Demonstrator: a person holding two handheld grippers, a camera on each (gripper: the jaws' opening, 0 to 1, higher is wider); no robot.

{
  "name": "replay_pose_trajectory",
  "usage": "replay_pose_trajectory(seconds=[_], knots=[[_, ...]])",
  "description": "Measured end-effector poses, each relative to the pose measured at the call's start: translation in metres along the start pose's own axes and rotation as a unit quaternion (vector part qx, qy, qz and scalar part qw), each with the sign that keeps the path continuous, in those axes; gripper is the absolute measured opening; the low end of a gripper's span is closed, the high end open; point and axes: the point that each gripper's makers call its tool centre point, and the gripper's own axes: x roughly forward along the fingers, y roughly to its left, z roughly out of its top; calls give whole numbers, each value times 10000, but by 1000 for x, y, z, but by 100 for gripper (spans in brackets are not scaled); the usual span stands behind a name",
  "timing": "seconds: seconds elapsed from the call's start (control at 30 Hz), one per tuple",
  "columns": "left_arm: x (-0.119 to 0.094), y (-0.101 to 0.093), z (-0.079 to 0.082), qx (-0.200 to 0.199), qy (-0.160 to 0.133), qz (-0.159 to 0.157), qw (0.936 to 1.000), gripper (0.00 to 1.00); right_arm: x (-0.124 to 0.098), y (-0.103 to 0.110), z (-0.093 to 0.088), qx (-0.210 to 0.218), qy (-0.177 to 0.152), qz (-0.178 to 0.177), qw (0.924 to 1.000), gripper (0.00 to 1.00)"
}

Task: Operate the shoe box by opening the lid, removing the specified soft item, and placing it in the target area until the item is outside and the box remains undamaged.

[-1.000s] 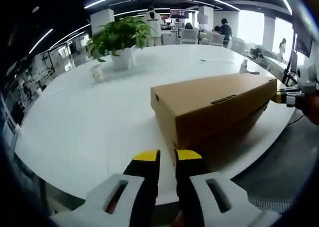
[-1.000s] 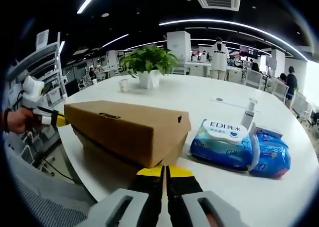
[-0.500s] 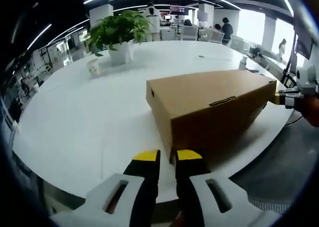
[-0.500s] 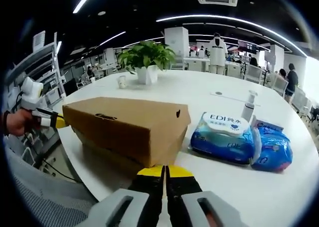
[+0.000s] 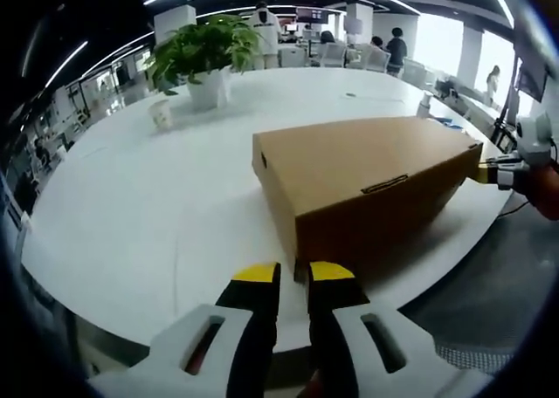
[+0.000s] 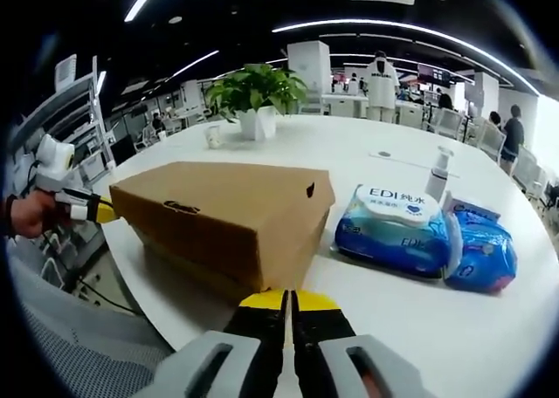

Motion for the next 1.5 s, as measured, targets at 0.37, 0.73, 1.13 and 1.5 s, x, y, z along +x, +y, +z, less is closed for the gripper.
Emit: replay_pose_trajectory(seconds=[0.37,0.73,1.13,1.5], knots=[[-8,7,-5,-322,-24,-16,9995,14,-8,-8,-2,21,56,32,10000,0],[-25,36,-1,-1718,-405,42,9843,29,-26,-25,17,831,-329,30,9960,12],[-31,21,48,-2157,-921,-344,9715,44,-26,-9,44,1243,-619,521,9889,24],[-10,-13,53,-1993,-571,-768,9753,45,-11,9,43,1468,-457,792,9849,31]])
